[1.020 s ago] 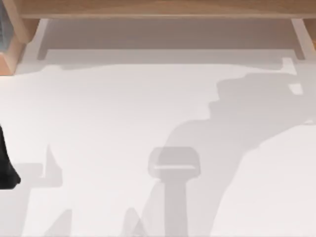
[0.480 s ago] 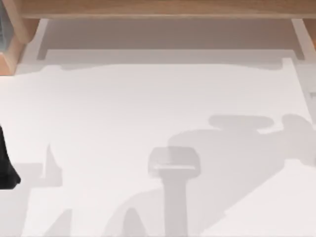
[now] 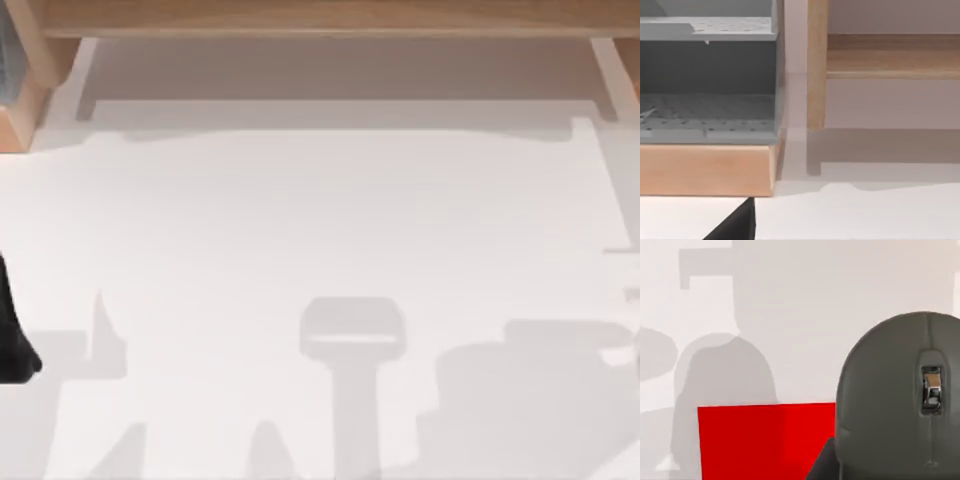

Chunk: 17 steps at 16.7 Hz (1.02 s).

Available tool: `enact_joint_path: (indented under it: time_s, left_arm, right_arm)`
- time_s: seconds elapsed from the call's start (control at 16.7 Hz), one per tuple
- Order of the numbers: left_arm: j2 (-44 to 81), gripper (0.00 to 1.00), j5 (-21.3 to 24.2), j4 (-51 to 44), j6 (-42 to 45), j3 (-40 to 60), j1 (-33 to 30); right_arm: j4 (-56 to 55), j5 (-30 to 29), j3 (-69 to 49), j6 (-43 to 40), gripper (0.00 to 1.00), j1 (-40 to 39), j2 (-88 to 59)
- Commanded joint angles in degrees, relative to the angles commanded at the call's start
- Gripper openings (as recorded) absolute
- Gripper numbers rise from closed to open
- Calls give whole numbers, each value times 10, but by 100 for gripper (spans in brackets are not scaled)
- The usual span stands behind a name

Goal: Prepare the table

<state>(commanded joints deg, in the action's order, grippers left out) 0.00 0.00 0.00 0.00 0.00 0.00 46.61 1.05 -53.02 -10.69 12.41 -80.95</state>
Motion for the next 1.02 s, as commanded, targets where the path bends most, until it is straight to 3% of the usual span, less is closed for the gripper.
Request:
enact_joint_path:
  time_s: [0.36,1.02]
  left_arm:
    - [0,100,0,0,0,0,0]
    - [0,100,0,0,0,0,0]
  right_arm:
    - [-23,5,139,12,0,-14,28]
    - [-25,5,145,14,0,-13,31]
